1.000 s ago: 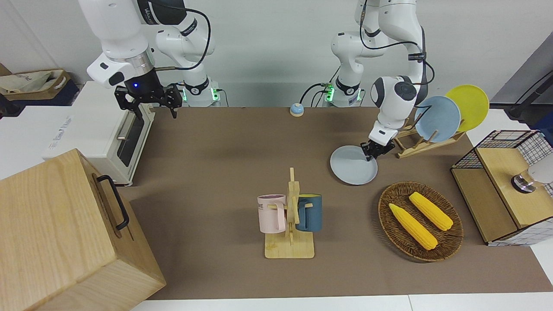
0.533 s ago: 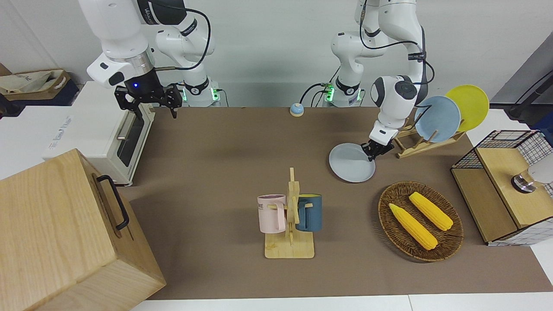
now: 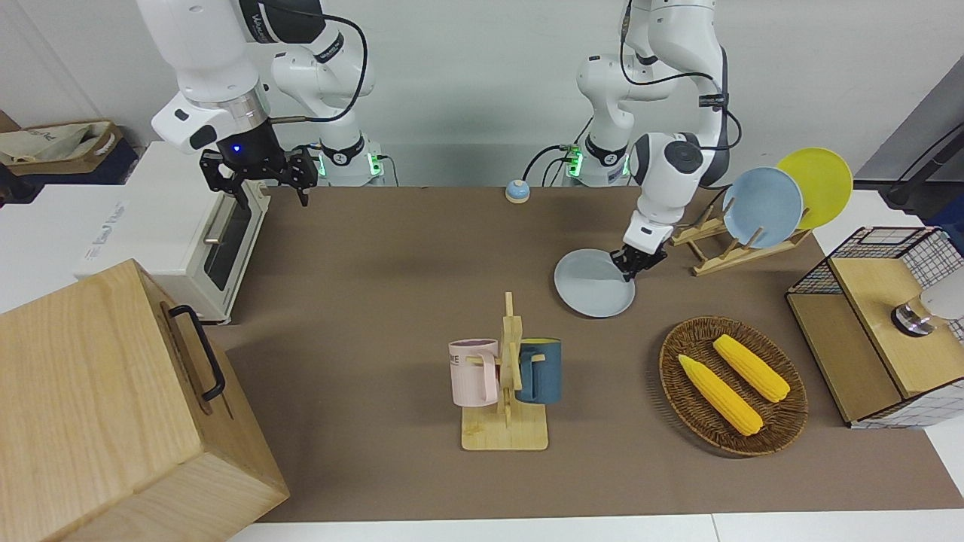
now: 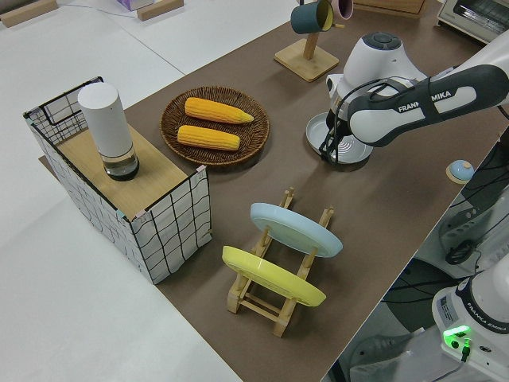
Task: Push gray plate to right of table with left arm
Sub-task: 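Push the gray plate across the table toward the toaster oven with the left gripper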
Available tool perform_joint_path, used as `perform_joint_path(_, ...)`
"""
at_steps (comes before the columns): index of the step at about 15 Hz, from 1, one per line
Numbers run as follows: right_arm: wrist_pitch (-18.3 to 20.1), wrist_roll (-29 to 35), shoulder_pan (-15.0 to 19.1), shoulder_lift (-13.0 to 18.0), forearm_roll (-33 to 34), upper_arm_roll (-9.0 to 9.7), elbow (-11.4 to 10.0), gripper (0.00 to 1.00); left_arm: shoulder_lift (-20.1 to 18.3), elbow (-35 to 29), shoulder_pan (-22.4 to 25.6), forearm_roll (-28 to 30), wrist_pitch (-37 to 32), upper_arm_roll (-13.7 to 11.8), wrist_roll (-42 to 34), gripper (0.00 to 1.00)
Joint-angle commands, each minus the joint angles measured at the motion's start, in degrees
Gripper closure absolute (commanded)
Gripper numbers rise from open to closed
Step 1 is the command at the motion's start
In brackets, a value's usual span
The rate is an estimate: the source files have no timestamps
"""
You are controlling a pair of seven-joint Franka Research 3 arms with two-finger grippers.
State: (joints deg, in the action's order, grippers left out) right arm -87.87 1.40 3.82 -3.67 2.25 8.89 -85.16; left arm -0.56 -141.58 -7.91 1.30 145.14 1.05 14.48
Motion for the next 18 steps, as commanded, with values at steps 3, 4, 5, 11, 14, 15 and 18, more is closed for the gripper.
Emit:
perform_joint_path(3,0.59,0.27,0.04,0.33,-0.4,-0.01,0.08,0.017,3.99,1.39,-9.47,-0.07,2.6,0.09,12.04,1.0)
perform_joint_path(4,0.59,0.18,0.04,0.33,-0.4,-0.01,0.08,0.017,4.17,1.83,-10.97,-0.07,2.6,0.09,13.71,1.0)
perform_joint_path(5,0.59,0.18,0.04,0.33,-0.4,-0.01,0.08,0.017,4.6,2.27,-12.55,-0.07,2.69,0.09,15.47,1.0)
perform_joint_path(11,0.59,0.18,0.04,0.33,-0.4,-0.01,0.08,0.017,7.86,4.9,-21.43,-0.07,5.59,0.09,26.72,1.0)
perform_joint_path(14,0.59,0.18,0.04,0.33,-0.4,-0.01,0.08,0.017,10.31,8.23,-24.95,-0.07,5.59,0.09,30.33,1.0)
perform_joint_path(15,0.59,0.18,0.04,0.33,-0.4,-0.01,0.08,0.017,11.02,9.12,-25.74,-0.07,5.59,0.18,31.21,1.0)
perform_joint_path(18,0.59,0.18,0.04,0.33,-0.4,-0.01,0.08,0.017,11.9,11.14,-26.98,-0.07,5.59,1.58,33.68,1.0)
